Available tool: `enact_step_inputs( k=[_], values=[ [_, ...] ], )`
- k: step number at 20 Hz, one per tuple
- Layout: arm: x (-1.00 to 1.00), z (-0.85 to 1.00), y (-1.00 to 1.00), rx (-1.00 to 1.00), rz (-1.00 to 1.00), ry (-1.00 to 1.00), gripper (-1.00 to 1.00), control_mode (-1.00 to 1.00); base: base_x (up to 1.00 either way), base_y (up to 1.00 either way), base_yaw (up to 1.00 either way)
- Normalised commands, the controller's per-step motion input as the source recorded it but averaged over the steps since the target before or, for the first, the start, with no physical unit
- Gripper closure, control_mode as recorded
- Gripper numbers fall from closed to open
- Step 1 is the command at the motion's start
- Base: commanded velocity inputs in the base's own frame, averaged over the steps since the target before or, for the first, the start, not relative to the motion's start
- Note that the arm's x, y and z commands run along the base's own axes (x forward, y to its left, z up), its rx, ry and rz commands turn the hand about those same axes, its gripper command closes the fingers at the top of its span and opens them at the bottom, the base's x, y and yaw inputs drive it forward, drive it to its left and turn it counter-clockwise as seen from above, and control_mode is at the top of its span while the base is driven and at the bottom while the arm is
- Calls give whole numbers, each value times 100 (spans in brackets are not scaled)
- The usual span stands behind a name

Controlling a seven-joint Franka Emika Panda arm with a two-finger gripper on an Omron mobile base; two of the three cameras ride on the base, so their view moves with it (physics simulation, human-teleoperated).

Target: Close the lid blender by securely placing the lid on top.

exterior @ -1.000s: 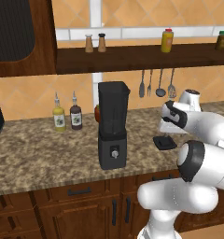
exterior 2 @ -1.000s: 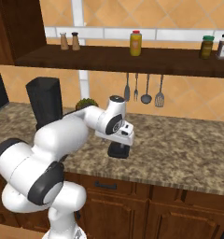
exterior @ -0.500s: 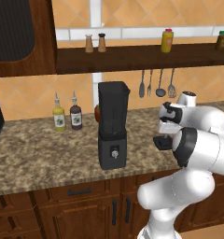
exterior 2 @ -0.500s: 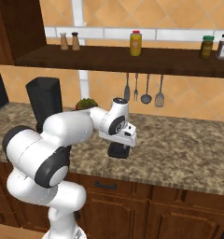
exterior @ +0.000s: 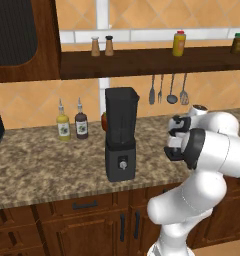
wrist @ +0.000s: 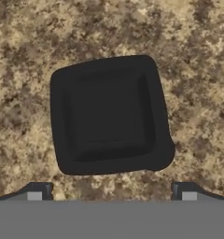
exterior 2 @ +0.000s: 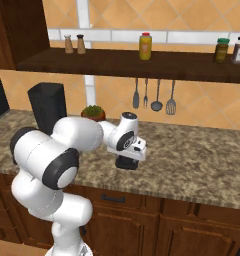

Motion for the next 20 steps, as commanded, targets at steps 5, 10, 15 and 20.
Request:
enact_step_inputs(
  k=[5, 10, 15, 20],
  values=[
    [11, -31, 0, -2, 0, 0, -100, -100, 0, 0, 0],
    [23, -21, 0, -1, 0, 0, -100, -100, 0, 0, 0],
    [24, -12, 0, 0, 0, 0, -100, -100, 0, 0, 0],
    [24, -13, 0, 0, 0, 0, -100, -100, 0, 0, 0]
  ],
)
